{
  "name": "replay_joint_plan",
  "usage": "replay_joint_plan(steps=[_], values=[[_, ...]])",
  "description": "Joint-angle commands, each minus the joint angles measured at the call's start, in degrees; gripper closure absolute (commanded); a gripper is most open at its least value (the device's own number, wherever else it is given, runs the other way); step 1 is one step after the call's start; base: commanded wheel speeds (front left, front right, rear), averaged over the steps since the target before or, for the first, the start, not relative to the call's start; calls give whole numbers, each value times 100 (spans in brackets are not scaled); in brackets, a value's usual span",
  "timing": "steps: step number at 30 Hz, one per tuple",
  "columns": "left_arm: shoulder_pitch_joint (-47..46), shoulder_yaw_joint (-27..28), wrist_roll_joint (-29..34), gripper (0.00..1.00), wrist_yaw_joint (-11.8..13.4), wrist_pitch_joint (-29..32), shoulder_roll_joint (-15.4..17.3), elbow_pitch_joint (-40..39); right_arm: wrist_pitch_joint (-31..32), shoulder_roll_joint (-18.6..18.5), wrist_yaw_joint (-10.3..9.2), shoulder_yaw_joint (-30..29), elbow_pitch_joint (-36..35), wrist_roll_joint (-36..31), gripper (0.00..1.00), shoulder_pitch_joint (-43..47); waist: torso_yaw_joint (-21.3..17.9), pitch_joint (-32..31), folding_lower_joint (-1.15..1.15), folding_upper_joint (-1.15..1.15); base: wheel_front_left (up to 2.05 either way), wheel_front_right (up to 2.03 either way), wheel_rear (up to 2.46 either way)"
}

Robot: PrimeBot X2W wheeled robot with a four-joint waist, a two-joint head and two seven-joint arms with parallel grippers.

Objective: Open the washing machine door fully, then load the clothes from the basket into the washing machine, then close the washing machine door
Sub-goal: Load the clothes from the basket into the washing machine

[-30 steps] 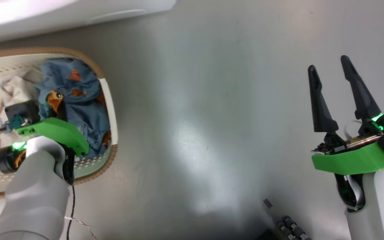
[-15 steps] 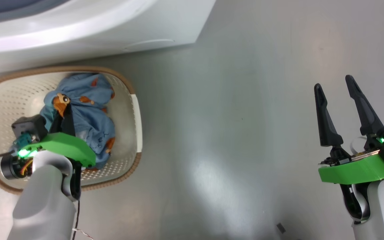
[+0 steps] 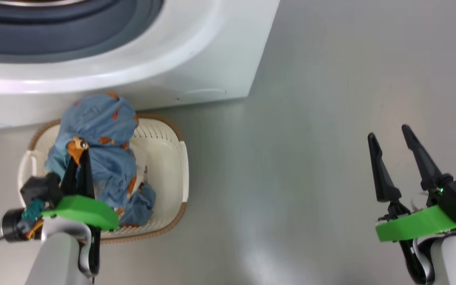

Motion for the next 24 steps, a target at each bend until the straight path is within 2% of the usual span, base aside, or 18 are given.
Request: replay_joint_plan(steps=[1, 24], values=[[281, 224, 88, 100, 8, -54, 132, -289, -26, 24, 50, 91, -77, -67, 0, 227, 130, -508, 1, 0, 0, 0, 0], [2191, 337, 441, 100, -39, -6, 248, -2074, -26, 251, 50, 62, 137, -179, 0, 1154, 302, -2253, 1, 0, 0, 0, 0]])
